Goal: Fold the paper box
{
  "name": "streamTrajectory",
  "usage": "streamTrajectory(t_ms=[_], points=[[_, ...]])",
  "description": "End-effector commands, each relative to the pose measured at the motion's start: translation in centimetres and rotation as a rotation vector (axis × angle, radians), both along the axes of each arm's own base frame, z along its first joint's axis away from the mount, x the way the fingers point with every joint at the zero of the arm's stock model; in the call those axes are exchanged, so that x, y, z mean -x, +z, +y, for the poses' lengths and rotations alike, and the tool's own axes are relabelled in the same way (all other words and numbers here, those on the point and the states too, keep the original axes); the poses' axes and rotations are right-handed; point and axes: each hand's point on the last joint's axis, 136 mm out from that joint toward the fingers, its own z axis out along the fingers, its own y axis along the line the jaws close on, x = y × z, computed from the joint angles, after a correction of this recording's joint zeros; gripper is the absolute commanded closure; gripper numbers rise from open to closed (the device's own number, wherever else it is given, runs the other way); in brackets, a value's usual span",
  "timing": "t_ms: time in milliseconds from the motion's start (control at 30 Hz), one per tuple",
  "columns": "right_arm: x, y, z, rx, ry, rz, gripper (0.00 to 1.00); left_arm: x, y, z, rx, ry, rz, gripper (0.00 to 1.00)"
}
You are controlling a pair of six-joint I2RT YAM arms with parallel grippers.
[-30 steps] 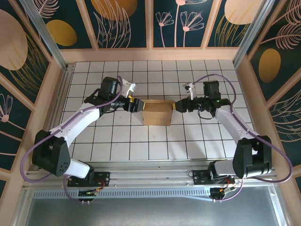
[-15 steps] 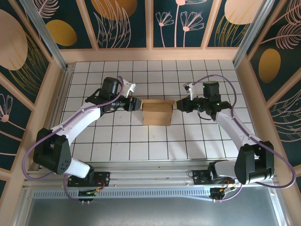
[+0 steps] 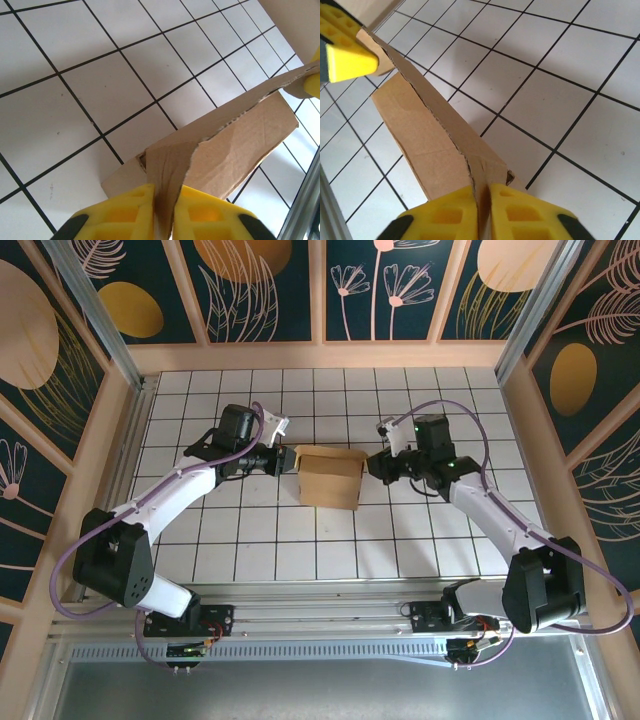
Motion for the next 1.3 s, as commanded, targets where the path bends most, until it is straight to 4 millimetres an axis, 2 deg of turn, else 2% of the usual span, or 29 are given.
streamTrajectory(t_ms=[0, 400, 567, 867, 967, 1267], points=[[-0.6, -0.3, -0.2, 0.05, -0.05, -0.017, 0.9, 0.0, 1.3, -0.7, 0.035, -0.002, -0.014, 0.87], [-0.6, -0.2, -0.1, 0.026, -0.132, 0.006, 0.92, 1.2, 2.0, -3.2, 0.077, -0.038, -0.004, 0.9], [-0.3, -0.5, -0.5, 0.025, -0.153, -0.002, 0.93, 1.4, 2.2, -3.0, 0.088, -0.008, -0.008, 0.91], [0.0, 0.8, -0.1, -0.021, -0.165, -0.054, 0.95, 1.5, 2.9, -2.9, 0.154, 0.058, 0.023, 0.92], [-0.3, 0.9, 0.0, -0.053, -0.198, -0.02, 1.0, 1.4, 2.6, -2.7, 0.116, 0.069, -0.005, 0.94], [-0.3, 1.3, 1.0, -0.195, -0.295, 0.108, 1.0, 1.2, 1.7, -3.4, 0.103, 0.063, -0.033, 0.94]])
